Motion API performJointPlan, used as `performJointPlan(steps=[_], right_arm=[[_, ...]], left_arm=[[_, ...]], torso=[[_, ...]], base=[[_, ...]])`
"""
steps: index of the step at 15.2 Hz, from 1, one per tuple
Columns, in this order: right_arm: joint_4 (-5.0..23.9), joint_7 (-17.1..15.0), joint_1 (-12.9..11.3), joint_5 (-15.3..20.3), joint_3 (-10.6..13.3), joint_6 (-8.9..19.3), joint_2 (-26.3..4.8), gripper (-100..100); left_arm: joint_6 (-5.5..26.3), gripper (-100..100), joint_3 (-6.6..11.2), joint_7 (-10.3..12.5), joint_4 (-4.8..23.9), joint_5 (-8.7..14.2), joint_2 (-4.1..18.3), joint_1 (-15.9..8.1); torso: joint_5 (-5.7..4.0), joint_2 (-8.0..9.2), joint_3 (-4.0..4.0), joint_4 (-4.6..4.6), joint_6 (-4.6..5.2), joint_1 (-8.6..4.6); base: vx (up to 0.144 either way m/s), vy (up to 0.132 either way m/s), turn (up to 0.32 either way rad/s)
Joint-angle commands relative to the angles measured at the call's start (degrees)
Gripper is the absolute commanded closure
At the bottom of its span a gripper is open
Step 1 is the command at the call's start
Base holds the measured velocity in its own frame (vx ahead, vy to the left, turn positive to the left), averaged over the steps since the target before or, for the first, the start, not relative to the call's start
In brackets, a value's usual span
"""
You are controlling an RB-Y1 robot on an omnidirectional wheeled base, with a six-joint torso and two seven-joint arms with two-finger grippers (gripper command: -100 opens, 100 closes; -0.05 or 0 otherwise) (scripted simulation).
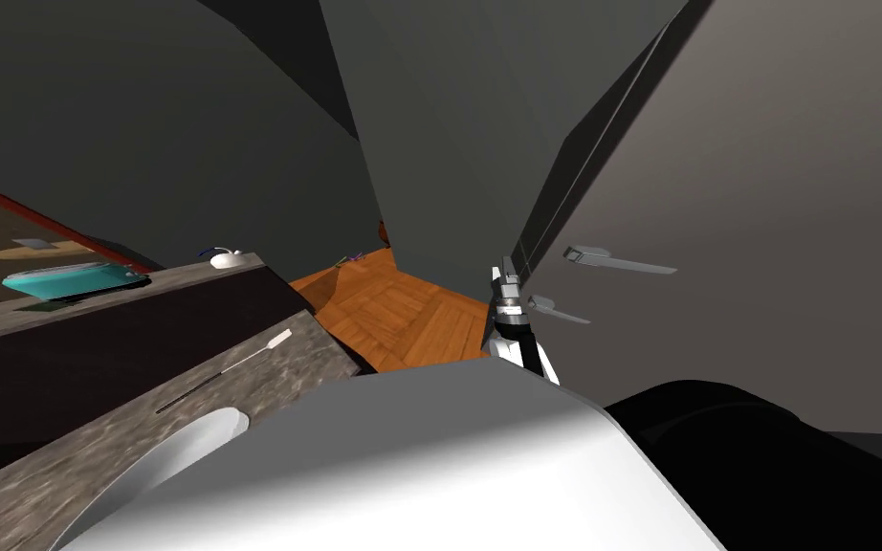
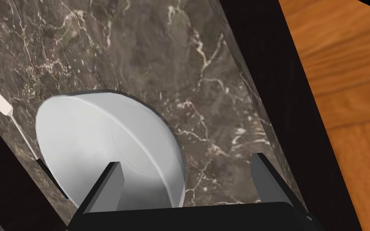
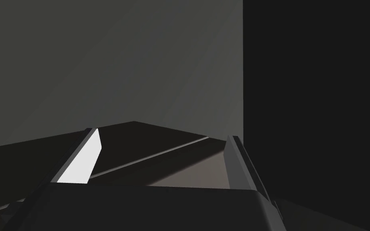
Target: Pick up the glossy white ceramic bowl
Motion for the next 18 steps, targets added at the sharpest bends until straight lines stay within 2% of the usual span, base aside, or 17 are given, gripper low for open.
performJointPlan(steps=[1,2,3,6,8,9,10,17,18], right_arm=[[0.00,0.00,0.00,0.00,0.00,0.00,0.00,0],[0.00,0.00,0.00,0.00,0.00,0.00,0.00,0],[0.00,0.00,0.00,0.00,0.00,0.00,0.00,0],[0.00,0.00,0.00,0.00,0.00,0.00,0.00,0],[0.00,0.00,0.00,0.00,0.00,0.00,0.00,0],[0.00,0.00,0.00,0.00,0.00,0.00,0.00,0],[0.00,0.00,0.00,0.00,0.00,0.00,0.00,0],[0.00,0.00,-0.01,0.00,0.00,0.00,0.00,0],[0.00,0.00,-0.01,0.00,0.00,0.00,0.00,0]], left_arm=[[1.45,-100,0.70,0.97,0.27,2.23,1.44,2.67],[2.44,-100,1.04,1.51,0.41,3.55,2.20,4.19],[2.44,-100,1.04,1.51,0.41,3.55,2.20,4.24],[4.83,-100,1.74,2.79,0.72,6.64,3.93,7.93],[5.81,-100,1.98,3.31,0.83,7.90,4.62,9.45],[4.85,-100,1.75,2.87,0.96,7.35,4.46,8.59],[5.21,-100,0.02,2.74,2.22,6.73,4.06,6.57],[5.61,-100,-4.03,2.21,5.10,4.97,2.99,1.54],[5.47,-100,-3.36,2.29,4.66,5.33,3.23,2.39]], torso=[[0.00,0.00,0.00,0.00,0.00,0.00],[0.00,0.01,0.00,0.00,0.01,0.04],[0.01,-0.03,-0.02,-0.01,0.02,0.07],[0.01,-0.01,-0.01,0.00,0.00,0.06],[0.03,-0.04,-0.02,-0.01,0.00,0.13],[0.04,0.01,0.01,0.00,0.00,0.16],[0.04,0.11,0.06,0.03,-0.01,0.12],[-0.01,0.41,0.24,0.11,-0.03,-0.09],[-0.01,0.41,0.25,0.11,-0.03,-0.09]], base=[[0.088,0.032,-0.076],[0.110,0.038,-0.112],[0.101,0.042,-0.085],[0.100,0.039,-0.081],[0.089,0.062,-0.056],[0.043,0.043,-0.022],[0.024,0.019,-0.011],[0.011,0.004,-0.004],[0.006,0.002,-0.001]])
